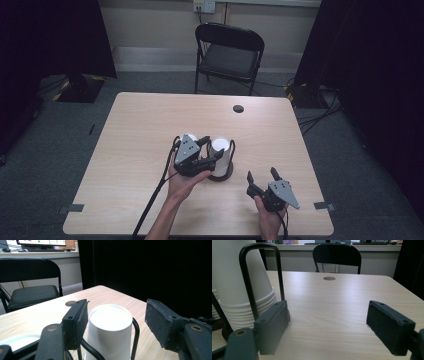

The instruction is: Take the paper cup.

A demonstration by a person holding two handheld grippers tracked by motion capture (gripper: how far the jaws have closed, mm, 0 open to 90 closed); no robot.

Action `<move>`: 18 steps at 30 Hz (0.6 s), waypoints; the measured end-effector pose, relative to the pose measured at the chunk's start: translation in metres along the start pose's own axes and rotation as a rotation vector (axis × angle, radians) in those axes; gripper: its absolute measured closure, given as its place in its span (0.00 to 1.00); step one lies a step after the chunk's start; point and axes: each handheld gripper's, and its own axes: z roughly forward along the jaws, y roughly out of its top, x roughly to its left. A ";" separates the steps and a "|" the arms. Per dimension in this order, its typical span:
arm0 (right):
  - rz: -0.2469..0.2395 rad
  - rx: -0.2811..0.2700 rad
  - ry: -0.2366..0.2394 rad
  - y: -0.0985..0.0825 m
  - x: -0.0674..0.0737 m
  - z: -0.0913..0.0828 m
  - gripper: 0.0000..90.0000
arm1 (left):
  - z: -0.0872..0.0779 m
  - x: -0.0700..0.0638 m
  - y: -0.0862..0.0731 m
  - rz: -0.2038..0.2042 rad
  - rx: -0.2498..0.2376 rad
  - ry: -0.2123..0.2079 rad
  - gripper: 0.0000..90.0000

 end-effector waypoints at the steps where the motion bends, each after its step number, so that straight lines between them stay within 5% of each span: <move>1: 0.000 -0.001 0.000 0.000 0.000 0.000 0.19 | 0.002 0.000 0.000 -0.001 0.004 -0.005 0.36; 5: 0.001 -0.003 0.001 0.000 0.000 0.000 0.19 | 0.009 -0.002 0.003 0.032 0.020 0.009 0.33; 9: 0.000 -0.001 0.001 0.000 0.000 0.000 0.19 | 0.014 0.000 0.003 -0.005 0.020 -0.013 0.32; 18: 0.002 -0.002 0.001 0.000 0.000 0.000 0.19 | 0.028 -0.004 0.001 0.023 0.058 -0.001 0.35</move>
